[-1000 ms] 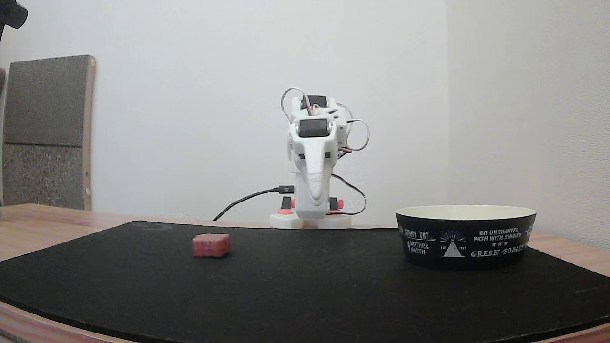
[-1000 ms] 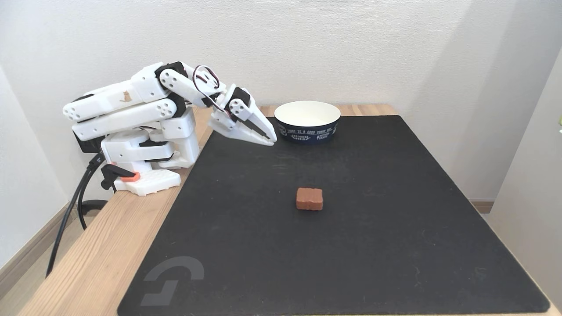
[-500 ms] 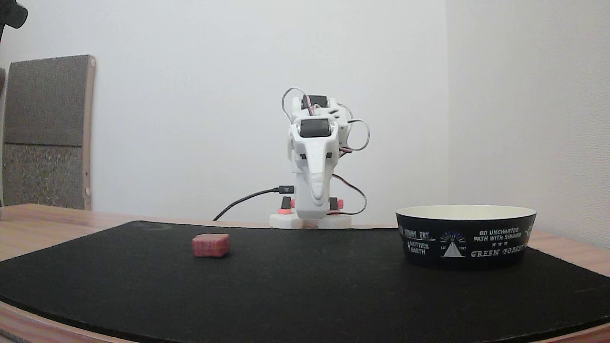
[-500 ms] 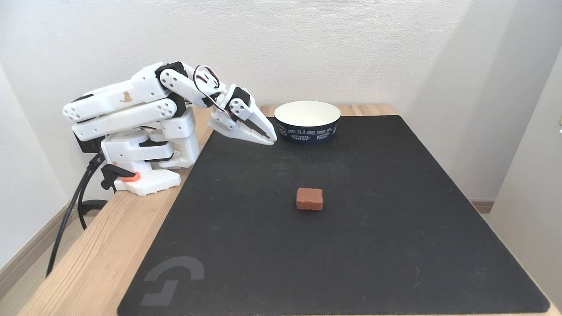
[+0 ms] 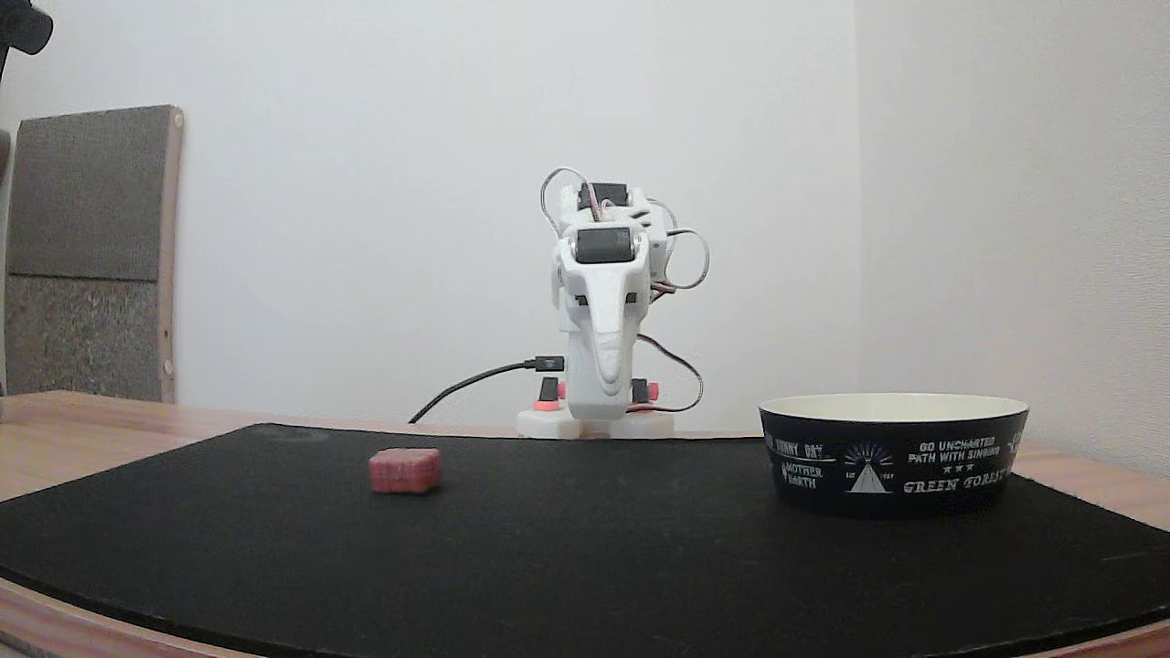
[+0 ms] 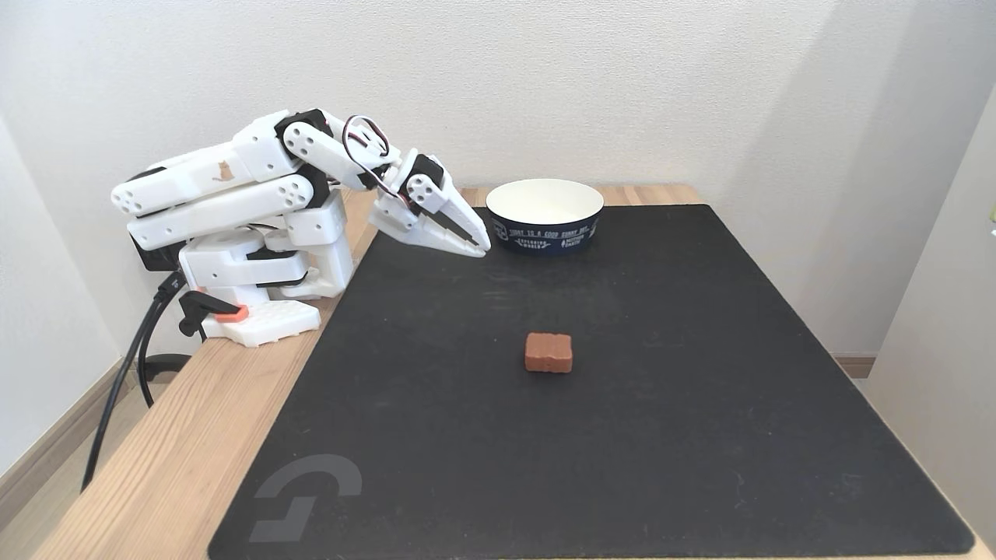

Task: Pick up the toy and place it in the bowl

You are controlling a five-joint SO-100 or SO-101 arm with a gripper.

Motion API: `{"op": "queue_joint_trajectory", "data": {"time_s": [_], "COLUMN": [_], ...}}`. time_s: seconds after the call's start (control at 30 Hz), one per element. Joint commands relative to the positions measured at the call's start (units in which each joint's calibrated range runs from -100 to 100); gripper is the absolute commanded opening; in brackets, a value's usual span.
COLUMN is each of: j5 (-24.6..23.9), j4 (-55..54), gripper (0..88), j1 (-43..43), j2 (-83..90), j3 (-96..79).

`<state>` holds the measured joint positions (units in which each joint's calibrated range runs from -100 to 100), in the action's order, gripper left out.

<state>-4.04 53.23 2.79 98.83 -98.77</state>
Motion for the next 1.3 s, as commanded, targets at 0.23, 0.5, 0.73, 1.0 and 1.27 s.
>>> {"op": "queue_joint_trajectory", "data": {"time_s": [0.23,0.5,0.73,1.0,1.27], "j5": [0.0,0.1,0.7,13.2,28.4], "j4": [0.2,-0.3,0.7,15.7,34.3], "gripper": [36.1,36.0,35.9,35.7,35.7], "j1": [-0.4,-5.9,-7.0,-24.5,-30.9], "j2": [0.6,-1.7,-42.6,-80.8,-108.0], "j3": [-0.7,2.7,37.7,78.7,110.8]}}
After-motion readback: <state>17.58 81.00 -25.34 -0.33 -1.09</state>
